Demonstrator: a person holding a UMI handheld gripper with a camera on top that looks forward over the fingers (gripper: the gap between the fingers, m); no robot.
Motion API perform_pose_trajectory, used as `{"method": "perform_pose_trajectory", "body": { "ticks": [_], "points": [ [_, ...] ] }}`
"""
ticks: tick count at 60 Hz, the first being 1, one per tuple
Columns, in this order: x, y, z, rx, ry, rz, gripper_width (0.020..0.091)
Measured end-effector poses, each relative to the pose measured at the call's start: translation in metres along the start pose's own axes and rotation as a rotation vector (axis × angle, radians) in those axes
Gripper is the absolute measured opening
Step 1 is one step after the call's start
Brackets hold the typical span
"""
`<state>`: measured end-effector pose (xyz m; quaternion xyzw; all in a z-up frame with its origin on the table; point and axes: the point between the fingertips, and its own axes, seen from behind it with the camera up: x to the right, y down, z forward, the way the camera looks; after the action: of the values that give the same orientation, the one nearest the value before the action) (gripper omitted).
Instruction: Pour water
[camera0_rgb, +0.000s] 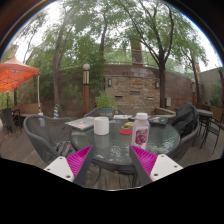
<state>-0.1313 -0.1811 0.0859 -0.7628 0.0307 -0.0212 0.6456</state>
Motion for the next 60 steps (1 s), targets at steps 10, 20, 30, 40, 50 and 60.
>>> {"method": "perform_pose_trajectory", "body": {
  "ticks": [10,20,30,40,50,60],
  "points": [
    [0.055,-0.007,0.059,0.028,0.117,-0.036,0.0821],
    [0.103,-0.004,0.107,0.031,0.216,-0.023,0.0825],
    [0.104,0.001,0.140,0.031,0.234,-0.040,0.0564],
    [0.104,0.001,0.137,0.066,0.264,-0.015,0.0467],
    [0.107,-0.016,0.140,0.063,0.291,-0.171,0.0439],
    [0.107,-0.100,0.178,0.082,0.349,-0.664,0.0439]
  ]
}}
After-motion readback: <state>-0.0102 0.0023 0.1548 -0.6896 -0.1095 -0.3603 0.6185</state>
